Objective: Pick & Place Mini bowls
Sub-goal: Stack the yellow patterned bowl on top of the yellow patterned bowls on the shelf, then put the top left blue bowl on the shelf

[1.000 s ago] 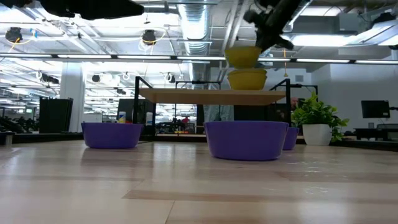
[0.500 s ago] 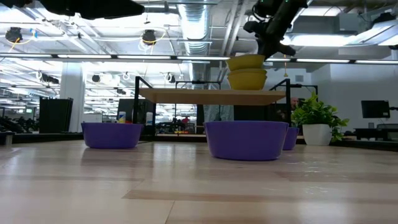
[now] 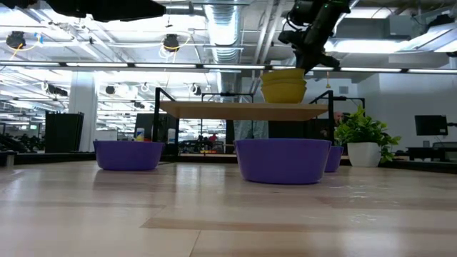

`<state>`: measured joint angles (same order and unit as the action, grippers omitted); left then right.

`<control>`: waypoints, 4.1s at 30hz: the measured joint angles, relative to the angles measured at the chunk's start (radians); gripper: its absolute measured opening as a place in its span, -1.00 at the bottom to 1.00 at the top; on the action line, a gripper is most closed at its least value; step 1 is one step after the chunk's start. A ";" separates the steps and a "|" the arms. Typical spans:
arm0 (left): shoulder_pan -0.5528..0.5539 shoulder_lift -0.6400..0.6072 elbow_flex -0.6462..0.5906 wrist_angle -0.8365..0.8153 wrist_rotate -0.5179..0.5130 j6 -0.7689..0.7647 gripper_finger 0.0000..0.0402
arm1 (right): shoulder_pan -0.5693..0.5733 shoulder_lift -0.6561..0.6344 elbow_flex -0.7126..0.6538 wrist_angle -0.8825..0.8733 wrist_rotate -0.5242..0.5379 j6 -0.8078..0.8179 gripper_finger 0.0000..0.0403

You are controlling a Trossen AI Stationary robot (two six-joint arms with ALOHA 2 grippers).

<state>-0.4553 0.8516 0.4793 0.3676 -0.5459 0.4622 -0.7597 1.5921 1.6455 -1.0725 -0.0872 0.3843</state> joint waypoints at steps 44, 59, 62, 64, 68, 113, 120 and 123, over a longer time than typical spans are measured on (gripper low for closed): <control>0.000 0.000 0.001 0.001 0.000 -0.007 -0.57 | 0.020 -0.009 0.001 -0.017 0.035 -0.079 -0.57; 0.000 0.000 0.001 0.001 0.000 -0.007 -0.57 | 0.114 -0.054 0.002 0.034 0.972 -0.158 -0.57; 0.000 0.000 0.001 0.001 0.000 -0.008 -0.57 | 0.128 -0.025 0.002 0.037 1.046 -0.172 -0.58; 0.000 0.000 0.001 0.001 0.000 -0.008 -0.57 | 0.136 0.001 0.002 0.032 1.082 -0.193 -0.58; 0.000 0.000 0.001 0.001 0.000 -0.008 -0.57 | 0.167 0.062 0.001 0.031 1.193 -0.255 -0.58; -0.009 0.077 0.073 -0.426 -0.240 -0.420 -0.57 | 0.684 -0.177 -0.200 -0.269 1.233 0.094 -0.58; 0.026 0.079 0.135 -0.749 -0.030 -0.812 -0.57 | 1.040 -0.321 -0.480 0.013 1.038 0.044 -0.58; 0.100 0.079 0.135 -0.840 -0.021 -0.865 -0.57 | 1.204 -0.355 -0.579 0.187 1.015 0.044 -0.58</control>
<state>-0.3556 0.9302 0.6147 -0.4729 -0.5668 -0.4029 0.4441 1.2371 1.0661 -0.8858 0.9283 0.4280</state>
